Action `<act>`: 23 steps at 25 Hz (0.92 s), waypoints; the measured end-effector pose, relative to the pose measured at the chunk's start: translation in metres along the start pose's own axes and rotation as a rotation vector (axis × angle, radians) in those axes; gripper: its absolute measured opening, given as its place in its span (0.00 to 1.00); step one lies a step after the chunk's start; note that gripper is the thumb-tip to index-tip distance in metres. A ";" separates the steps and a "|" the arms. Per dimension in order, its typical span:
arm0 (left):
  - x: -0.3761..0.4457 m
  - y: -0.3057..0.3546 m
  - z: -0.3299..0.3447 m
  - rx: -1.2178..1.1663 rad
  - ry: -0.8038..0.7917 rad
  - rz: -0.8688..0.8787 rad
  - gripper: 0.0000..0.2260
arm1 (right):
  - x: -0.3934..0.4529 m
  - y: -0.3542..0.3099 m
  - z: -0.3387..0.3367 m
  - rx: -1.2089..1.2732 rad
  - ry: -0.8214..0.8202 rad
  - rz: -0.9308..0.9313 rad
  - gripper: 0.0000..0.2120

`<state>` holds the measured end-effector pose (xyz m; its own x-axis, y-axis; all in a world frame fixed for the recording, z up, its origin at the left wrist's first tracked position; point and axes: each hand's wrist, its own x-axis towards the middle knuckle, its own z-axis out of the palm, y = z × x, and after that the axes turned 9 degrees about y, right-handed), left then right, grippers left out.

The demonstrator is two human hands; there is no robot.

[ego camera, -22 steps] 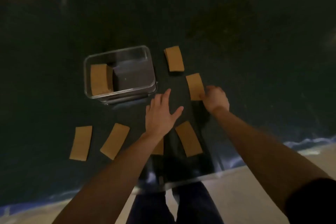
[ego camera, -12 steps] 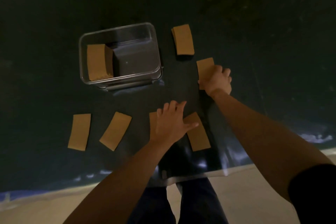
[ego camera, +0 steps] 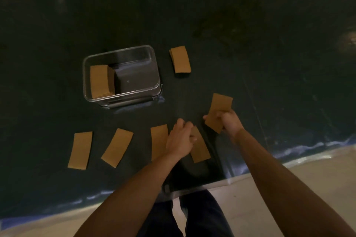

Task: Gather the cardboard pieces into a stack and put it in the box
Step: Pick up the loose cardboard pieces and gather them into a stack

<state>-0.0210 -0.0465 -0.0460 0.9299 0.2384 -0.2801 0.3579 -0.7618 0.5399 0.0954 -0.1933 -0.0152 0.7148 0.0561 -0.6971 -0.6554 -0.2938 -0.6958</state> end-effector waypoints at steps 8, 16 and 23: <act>-0.007 -0.058 -0.088 -0.155 -0.286 -0.195 0.25 | -0.050 0.011 0.016 0.259 -0.104 0.080 0.19; -0.024 -0.062 -0.075 0.098 -0.111 -0.213 0.18 | -0.080 0.031 0.033 0.238 -0.175 0.172 0.14; -0.033 -0.050 -0.112 -0.404 -0.257 -0.266 0.10 | -0.101 0.028 0.040 0.094 -0.181 0.174 0.24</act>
<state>-0.0597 0.0515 0.0254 0.7703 0.1975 -0.6064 0.6291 -0.3913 0.6717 -0.0052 -0.1692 0.0288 0.5395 0.1849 -0.8214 -0.7904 -0.2249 -0.5698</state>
